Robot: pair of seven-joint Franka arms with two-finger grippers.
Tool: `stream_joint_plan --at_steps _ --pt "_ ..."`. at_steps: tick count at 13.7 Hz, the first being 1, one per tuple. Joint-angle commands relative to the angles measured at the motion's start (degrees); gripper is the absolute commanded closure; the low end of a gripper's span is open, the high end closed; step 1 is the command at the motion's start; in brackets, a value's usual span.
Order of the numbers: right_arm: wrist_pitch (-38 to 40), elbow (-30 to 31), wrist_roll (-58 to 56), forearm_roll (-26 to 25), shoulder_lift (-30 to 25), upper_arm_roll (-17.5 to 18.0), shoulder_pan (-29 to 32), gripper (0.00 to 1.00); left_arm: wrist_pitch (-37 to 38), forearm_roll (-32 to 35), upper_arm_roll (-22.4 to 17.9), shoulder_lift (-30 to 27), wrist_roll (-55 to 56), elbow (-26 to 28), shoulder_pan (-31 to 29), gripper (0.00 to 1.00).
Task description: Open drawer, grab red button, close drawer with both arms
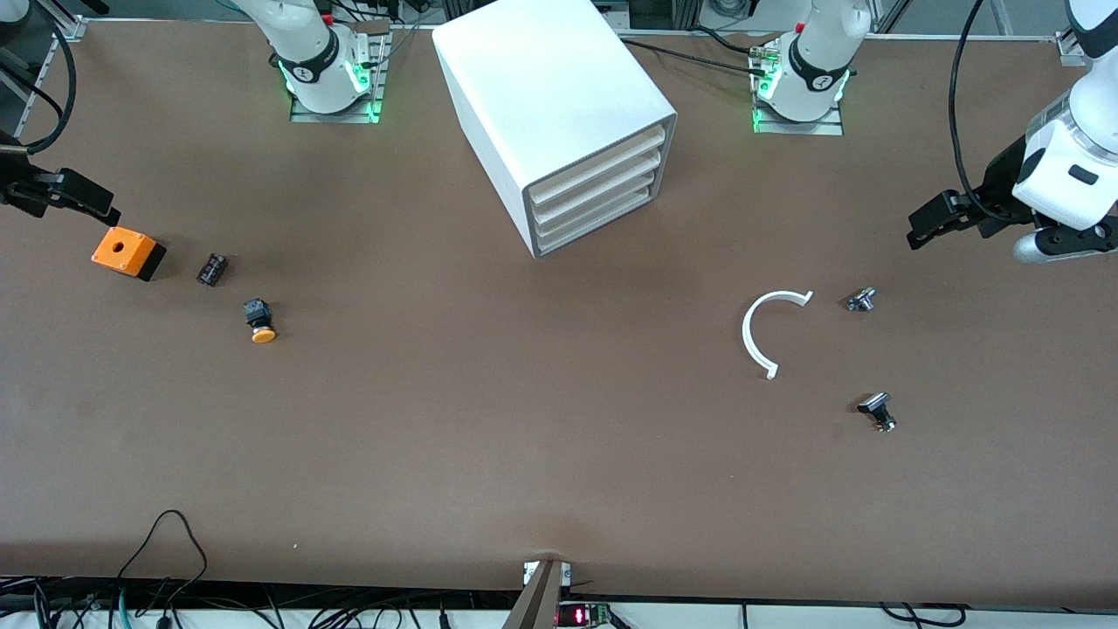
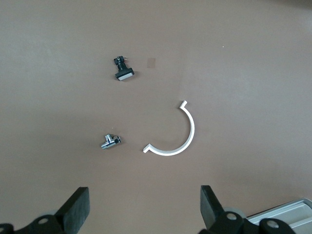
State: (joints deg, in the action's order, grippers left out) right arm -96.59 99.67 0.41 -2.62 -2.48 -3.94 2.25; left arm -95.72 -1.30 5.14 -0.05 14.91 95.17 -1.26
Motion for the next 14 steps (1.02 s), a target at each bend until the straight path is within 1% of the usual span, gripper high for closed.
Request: stream_joint_plan --at_steps 1,3,14 --pt "-0.27 -0.44 -0.14 -0.11 0.46 0.33 0.39 0.00 0.98 -0.46 0.22 -0.82 -1.02 0.36 -0.23 0.00" --pt "-0.27 -0.52 -0.14 -0.11 0.54 0.33 0.48 0.00 1.33 -0.45 0.05 -0.04 -1.02 -0.34 -0.23 0.00" --pt "-1.06 -0.79 0.03 -0.28 0.54 0.42 0.30 0.00 1.42 -0.46 0.23 -0.13 -1.02 -0.43 -0.14 0.00"
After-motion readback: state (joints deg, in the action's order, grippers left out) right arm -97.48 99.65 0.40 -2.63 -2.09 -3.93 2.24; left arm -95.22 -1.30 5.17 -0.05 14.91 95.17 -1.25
